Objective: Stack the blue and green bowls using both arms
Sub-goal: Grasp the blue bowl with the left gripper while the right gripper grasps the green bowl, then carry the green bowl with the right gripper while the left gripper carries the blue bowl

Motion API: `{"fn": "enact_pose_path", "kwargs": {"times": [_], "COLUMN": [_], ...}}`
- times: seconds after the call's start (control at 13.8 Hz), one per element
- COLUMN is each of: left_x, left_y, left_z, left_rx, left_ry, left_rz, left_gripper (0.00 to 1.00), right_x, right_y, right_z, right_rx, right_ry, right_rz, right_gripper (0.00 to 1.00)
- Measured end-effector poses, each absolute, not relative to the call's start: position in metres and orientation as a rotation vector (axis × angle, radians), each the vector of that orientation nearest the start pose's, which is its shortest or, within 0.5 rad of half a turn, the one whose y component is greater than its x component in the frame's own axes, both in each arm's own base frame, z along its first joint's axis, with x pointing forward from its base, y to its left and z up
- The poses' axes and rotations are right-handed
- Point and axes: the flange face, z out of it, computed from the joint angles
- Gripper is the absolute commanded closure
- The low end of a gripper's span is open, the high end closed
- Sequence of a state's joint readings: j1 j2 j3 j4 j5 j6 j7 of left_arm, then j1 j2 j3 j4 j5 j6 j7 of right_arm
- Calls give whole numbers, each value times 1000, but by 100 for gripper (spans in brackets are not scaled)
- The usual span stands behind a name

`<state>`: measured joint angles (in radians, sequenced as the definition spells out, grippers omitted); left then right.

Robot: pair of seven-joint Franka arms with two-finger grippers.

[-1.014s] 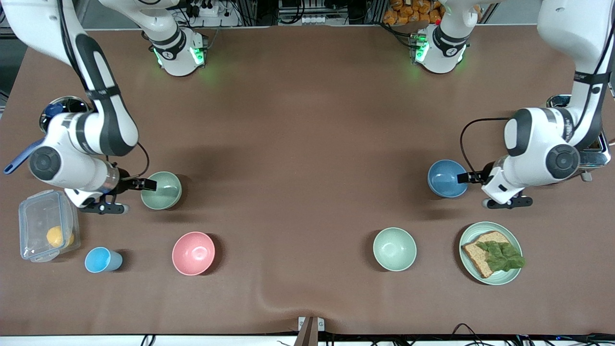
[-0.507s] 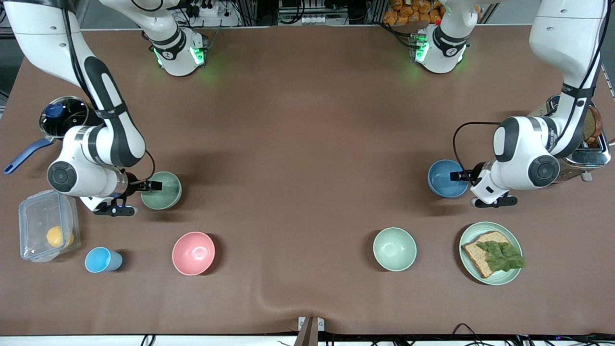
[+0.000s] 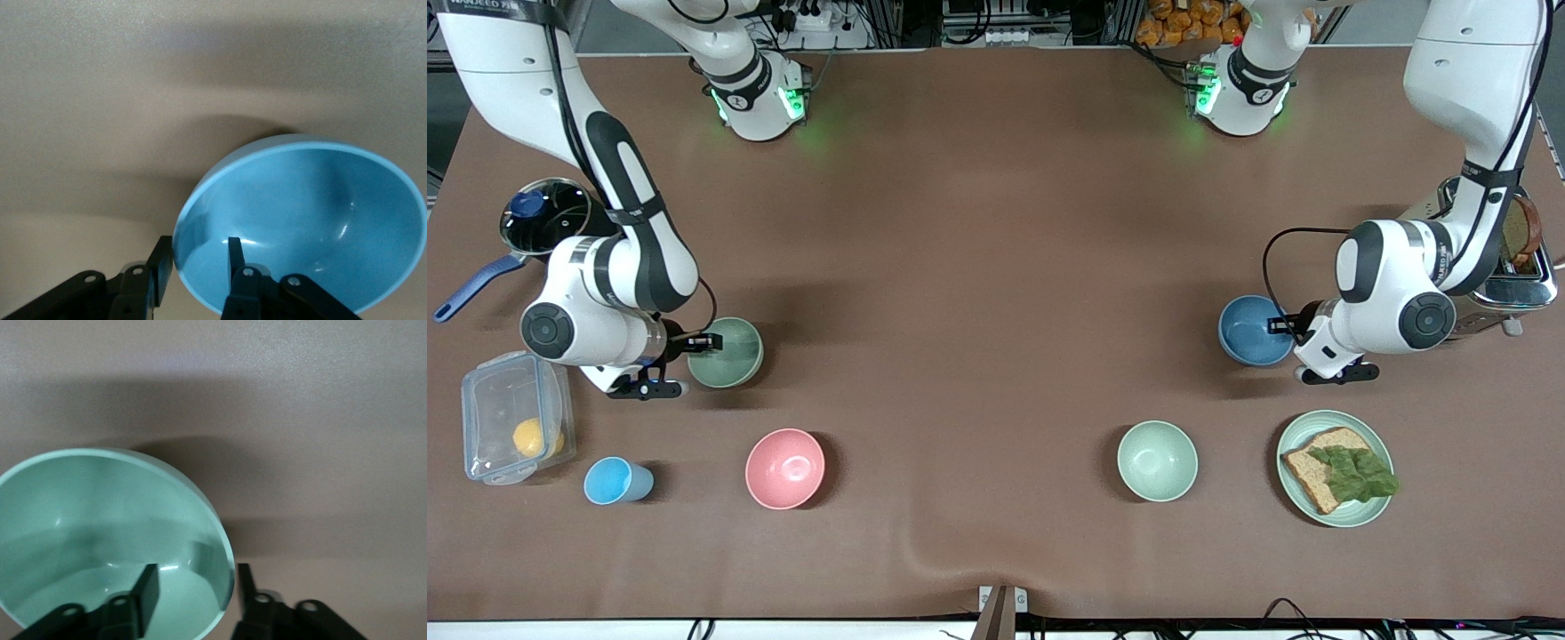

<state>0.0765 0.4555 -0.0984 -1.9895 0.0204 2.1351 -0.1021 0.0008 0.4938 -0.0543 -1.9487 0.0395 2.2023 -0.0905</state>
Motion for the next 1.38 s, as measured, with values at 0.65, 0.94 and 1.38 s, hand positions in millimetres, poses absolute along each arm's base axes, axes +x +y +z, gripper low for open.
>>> {"fn": "enact_pose_path", "kwargs": {"times": [0.65,0.94,1.38], "left_x": [590,605,616], "left_y": [-10,-13,-74], "left_z": [234,276,317], "left_rx": [-3127,-3139,-3179], "left_ry": [-114,-105,-104], "left_rz": [397,299,274], "left_gripper": [100,100,100], "right_x": [604,609,588], "right_y": [52,147,281], "right_z": [244,285,257], "right_rx": [-3063,-2959,-2881], "right_ry": [-164,-170,-61], "right_rz": [285,190,169], "right_gripper": [100,100,100]}}
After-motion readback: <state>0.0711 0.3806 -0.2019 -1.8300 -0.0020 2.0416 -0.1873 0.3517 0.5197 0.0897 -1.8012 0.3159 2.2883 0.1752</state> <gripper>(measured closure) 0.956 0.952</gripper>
